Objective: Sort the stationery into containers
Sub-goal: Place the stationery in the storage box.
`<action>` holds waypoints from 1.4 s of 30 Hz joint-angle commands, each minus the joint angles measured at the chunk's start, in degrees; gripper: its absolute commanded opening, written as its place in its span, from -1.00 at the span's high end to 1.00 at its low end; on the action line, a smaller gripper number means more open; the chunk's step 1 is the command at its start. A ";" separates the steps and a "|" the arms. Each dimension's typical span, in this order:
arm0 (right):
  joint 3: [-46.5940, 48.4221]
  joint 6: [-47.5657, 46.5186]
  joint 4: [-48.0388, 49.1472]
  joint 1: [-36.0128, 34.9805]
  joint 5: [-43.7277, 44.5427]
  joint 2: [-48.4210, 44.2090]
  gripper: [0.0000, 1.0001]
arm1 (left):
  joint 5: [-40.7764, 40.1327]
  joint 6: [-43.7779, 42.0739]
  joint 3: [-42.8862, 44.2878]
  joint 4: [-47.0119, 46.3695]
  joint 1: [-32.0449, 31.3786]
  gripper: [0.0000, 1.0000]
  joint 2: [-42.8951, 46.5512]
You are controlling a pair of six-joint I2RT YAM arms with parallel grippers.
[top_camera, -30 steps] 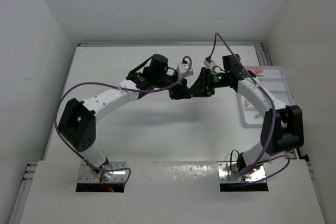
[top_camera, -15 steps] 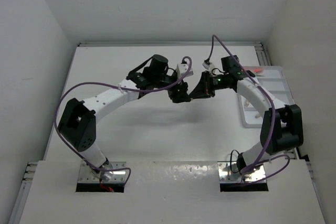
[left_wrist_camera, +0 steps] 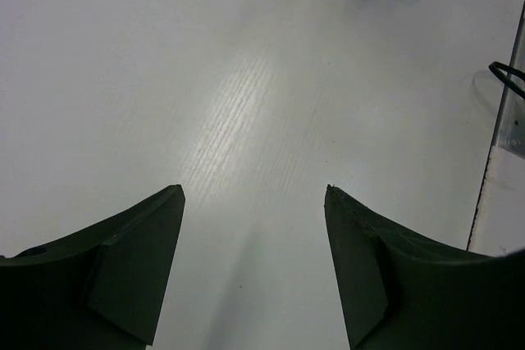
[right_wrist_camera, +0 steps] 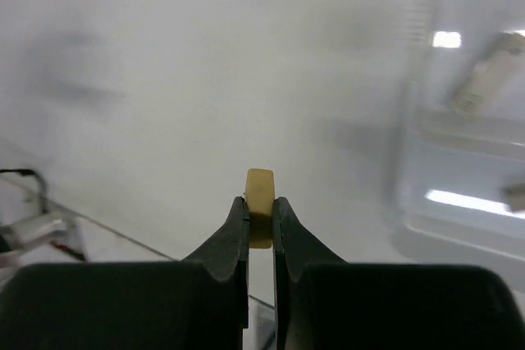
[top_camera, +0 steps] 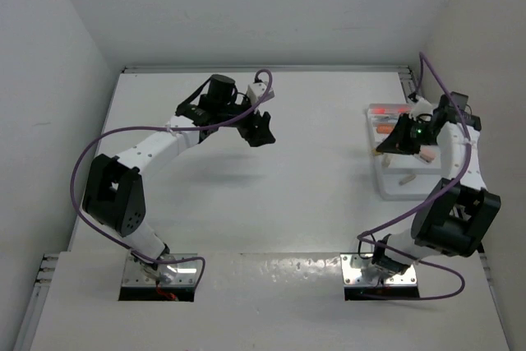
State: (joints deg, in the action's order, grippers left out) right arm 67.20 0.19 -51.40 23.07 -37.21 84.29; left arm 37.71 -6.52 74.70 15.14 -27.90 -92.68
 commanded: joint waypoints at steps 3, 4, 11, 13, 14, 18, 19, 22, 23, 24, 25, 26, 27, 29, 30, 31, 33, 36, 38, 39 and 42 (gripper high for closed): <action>-2.07 -15.20 -3.36 6.35 12.24 -0.10 1.00 | -0.01 -0.77 1.77 2.88 0.39 -0.51 1.19; -2.25 -15.91 -3.19 7.77 12.69 0.26 1.00 | -0.53 -0.77 1.86 2.88 0.39 -0.51 1.10; -2.33 -22.41 0.68 16.12 18.57 1.93 1.00 | -2.56 -0.42 1.94 3.32 0.39 -0.52 0.93; -3.30 -24.52 3.40 17.27 22.00 2.02 1.00 | -2.38 -0.07 2.91 3.76 0.30 -0.52 -0.03; -3.65 -25.84 4.28 17.62 23.05 1.93 1.00 | -2.30 0.19 3.35 4.02 0.39 -0.52 -0.39; -6.37 -28.39 10.68 17.62 28.76 1.75 1.00 | -2.99 0.37 4.84 4.38 0.30 -0.52 -1.80; -7.51 -28.83 12.01 17.62 29.82 1.67 1.00 | -3.52 0.28 5.11 4.46 0.30 -0.52 -2.15; -9.80 -29.98 17.02 17.54 33.42 1.49 1.00 | -4.75 -0.07 5.11 4.81 0.30 -0.52 -2.24; -10.24 -30.15 18.16 17.54 33.78 1.49 1.00 | -5.10 -0.24 4.93 4.90 0.30 -0.52 -2.24; -11.03 -30.33 20.52 17.54 34.22 1.58 1.00 | -5.45 -0.59 4.76 4.82 0.39 -0.53 -2.06; -11.30 -30.42 21.59 17.54 34.92 1.75 1.00 | -5.63 -0.68 4.41 4.82 0.30 -0.53 -2.15; -11.56 -30.42 23.52 17.54 35.19 1.93 1.00 | -5.81 -0.86 4.23 4.90 0.39 -0.53 -2.15; -12.00 -30.51 24.58 17.54 35.45 2.36 1.00 | -6.16 -0.77 4.14 4.82 0.39 -0.54 -2.15; -12.09 -30.42 25.99 17.45 36.33 3.16 1.00 | -6.42 -1.03 4.14 5.08 0.39 -0.54 -2.24; -11.74 -30.33 26.34 17.27 36.59 3.51 1.00 | -6.86 -1.12 4.14 5.25 0.39 -0.54 -2.24; -11.65 -30.16 26.70 16.92 37.03 4.21 0.99 | -7.13 -1.30 3.88 5.25 0.39 -0.54 -2.24; -10.69 -30.16 25.39 16.31 37.04 4.74 0.47 | -8.27 -1.38 3.62 5.17 0.48 -0.56 -1.89; -9.54 -29.55 22.31 14.03 37.04 4.22 -0.25 | -8.97 -1.21 3.96 7.35 1.35 -0.99 -2.15; -8.50 -29.11 19.24 12.54 36.34 3.17 -0.59 | -10.72 -0.07 4.32 8.15 2.32 -1.00 -2.50; -7.88 -28.14 18.27 11.83 35.98 2.46 -0.59 | -11.17 0.45 4.67 9.20 2.67 -1.00 -2.59; -4.28 -24.81 11.86 8.94 31.16 -0.35 -0.60 | -11.35 2.30 4.93 10.09 5.22 -1.00 -2.24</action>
State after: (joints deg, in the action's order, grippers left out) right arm 57.67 -28.14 -34.48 34.44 -1.67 88.55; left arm 27.86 -6.46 77.76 23.88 -25.28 -94.94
